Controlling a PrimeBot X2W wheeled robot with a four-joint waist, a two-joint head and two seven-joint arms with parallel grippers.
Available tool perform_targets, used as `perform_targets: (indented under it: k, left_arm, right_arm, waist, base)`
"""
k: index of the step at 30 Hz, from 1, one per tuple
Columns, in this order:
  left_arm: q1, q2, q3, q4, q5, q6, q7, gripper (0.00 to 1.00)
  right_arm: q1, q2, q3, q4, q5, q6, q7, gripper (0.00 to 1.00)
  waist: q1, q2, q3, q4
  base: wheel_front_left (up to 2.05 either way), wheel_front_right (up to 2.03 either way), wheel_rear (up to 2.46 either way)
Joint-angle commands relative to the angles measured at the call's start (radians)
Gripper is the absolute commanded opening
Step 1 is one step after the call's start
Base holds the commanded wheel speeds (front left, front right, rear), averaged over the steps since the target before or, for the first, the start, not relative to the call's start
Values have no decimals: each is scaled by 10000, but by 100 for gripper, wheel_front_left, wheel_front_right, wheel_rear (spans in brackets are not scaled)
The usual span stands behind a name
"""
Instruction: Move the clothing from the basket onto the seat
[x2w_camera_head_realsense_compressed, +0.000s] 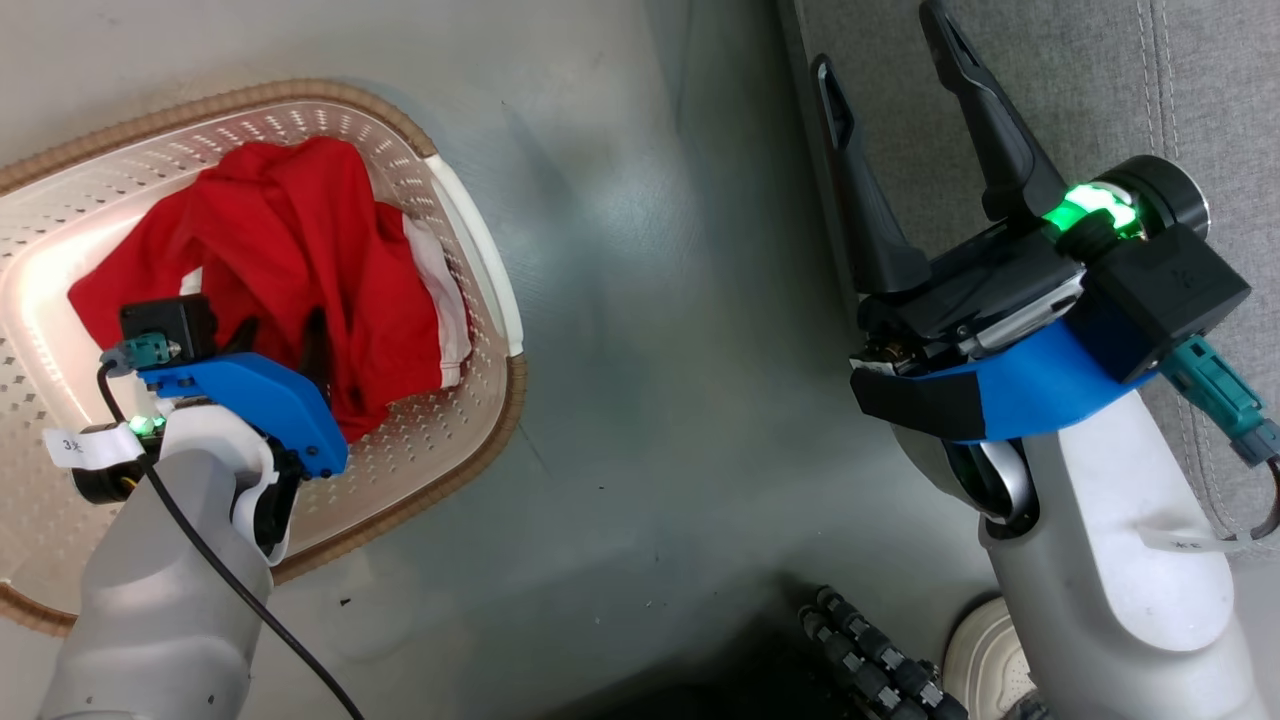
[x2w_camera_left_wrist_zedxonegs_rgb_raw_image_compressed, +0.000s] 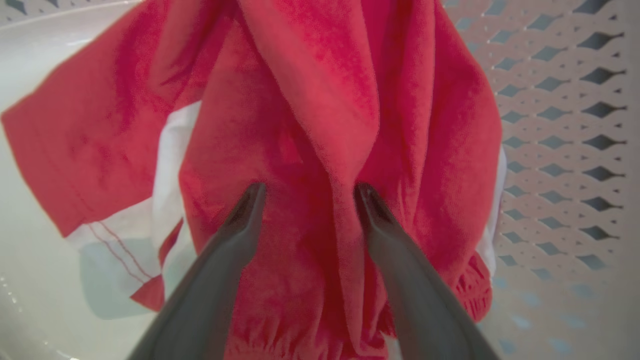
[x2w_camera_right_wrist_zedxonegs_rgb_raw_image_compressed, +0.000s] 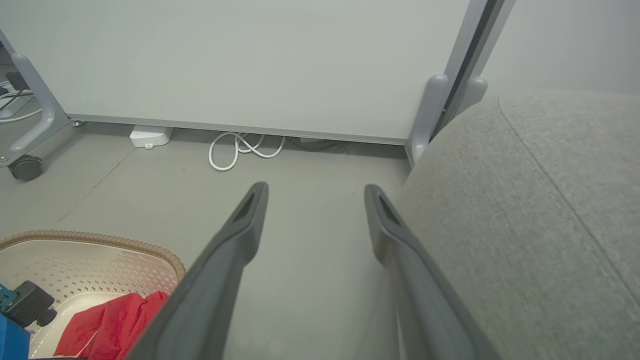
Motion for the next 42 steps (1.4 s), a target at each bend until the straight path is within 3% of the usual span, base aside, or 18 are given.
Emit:
perform_targets:
  k: [1,5,7,9,29,33,42]
  left_arm:
    - [-244,-18,-64,91,-58,-5,6,100]
    - [-407,-74,-257,190,-285,-5,73,100]
    - [-457,-90,-417,233,-380,-5,174,41]
    - [-467,-121,-572,232,-486,-5,271,0]
    - [-339,-160,-1714,378,-1489,-5,250,0]
    - [-84,-376,-2140,332,-1578,-5,181,0]
    - [832,-892,-3267,-16,-2074,-5,-188,0]
  right_arm:
    - [-175,41,31,-77,44,1,-90,100]
    - [-195,50,70,-112,60,1,-109,100]
    - [-196,54,54,-90,46,1,-131,100]
    - [-190,55,62,-39,47,1,-145,100]
    - [-269,51,139,307,15,1,-133,100]
    - [-210,46,138,720,-17,1,-118,100]
    - [212,-474,339,1878,118,1,95,100]
  waist:
    - [-3,0,81,-60]
    - [-3,0,172,-106]
    - [-3,0,185,-113]
    - [-3,0,181,-118]
    - [-3,0,-406,130]
    - [-3,0,-1132,351]
    - [-3,0,-3861,1140]
  base:
    - [0,0,0]
    - [0,0,0]
    - [0,0,0]
    - [0,0,0]
    - [0,0,0]
    - [0,0,0]
    - [0,0,0]
